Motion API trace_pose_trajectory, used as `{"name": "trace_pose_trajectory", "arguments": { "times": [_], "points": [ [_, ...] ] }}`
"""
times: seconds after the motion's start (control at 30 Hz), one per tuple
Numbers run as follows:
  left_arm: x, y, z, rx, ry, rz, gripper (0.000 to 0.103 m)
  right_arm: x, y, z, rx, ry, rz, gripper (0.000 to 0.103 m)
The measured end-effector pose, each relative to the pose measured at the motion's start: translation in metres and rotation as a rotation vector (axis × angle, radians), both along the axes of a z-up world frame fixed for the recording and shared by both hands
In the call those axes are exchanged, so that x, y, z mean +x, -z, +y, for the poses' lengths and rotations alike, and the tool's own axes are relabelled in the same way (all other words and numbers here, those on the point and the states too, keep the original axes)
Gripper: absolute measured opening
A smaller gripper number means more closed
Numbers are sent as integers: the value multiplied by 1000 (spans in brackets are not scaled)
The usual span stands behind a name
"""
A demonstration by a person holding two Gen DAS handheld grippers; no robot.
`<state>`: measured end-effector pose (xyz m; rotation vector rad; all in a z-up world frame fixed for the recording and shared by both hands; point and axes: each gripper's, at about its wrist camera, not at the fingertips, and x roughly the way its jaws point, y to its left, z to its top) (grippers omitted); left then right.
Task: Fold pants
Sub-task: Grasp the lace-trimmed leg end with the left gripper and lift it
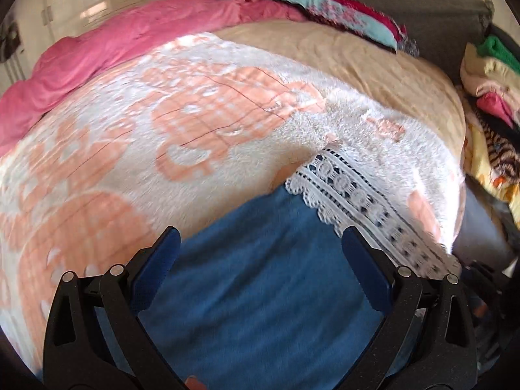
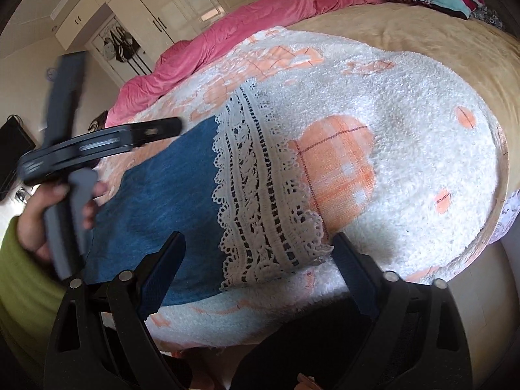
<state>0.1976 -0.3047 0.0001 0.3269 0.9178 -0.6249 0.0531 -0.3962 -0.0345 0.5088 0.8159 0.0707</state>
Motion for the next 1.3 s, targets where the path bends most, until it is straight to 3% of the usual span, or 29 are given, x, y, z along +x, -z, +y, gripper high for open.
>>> {"name": "trace_pose_trajectory", "arguments": {
  "times": [0.07,0.23,0.43,0.57,0.63,0.7,0.9,1.0,1.3],
  "points": [
    [11,7,-6,8,35,25,93,2,0,3,-3,-16,-6,80],
    [32,27,-21,31,126,91,81,7,3,5,7,0,-10,77],
    [47,38,-24,-45,206,189,69,3,4,-6,53,30,-48,49],
    [51,41,-28,-90,251,220,62,9,6,-5,55,8,-46,50],
    [51,41,-30,-110,277,233,52,12,8,-6,79,6,-44,50],
    [50,41,-30,-159,314,278,29,13,8,-7,94,3,-50,49],
    [43,39,-30,-155,306,254,18,22,9,-8,99,1,-46,35],
    [38,35,-26,-172,296,231,13,24,8,-8,151,-32,-54,21],
    [33,2,15,-333,256,216,11,24,-27,29,99,-149,-194,21]
  ]
}}
